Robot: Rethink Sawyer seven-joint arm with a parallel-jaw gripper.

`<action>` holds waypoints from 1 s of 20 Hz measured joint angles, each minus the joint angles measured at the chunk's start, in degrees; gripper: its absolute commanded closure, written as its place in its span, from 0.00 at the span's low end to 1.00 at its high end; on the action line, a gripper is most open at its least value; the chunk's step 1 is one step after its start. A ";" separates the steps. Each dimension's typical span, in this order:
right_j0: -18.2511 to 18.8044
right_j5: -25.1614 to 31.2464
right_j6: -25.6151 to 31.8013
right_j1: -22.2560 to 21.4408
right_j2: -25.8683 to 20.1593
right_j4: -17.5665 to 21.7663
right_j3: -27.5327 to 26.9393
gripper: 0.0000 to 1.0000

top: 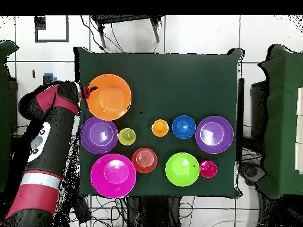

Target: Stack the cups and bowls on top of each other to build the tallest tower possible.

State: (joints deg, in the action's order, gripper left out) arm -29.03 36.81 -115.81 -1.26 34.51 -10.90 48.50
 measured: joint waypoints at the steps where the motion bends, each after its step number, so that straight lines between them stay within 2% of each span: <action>1: -0.01 0.00 -0.01 0.08 0.00 -0.01 0.00 0.00; 9: -0.08 0.00 -0.77 0.41 0.01 -0.06 0.00 0.00; 10: -0.09 0.00 -0.95 0.45 0.01 -0.06 0.00 1.00; 20: -0.09 0.01 -3.46 0.59 0.01 -0.82 0.02 1.00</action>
State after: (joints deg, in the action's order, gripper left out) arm -29.12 36.82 -119.27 -0.67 34.52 -11.72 48.52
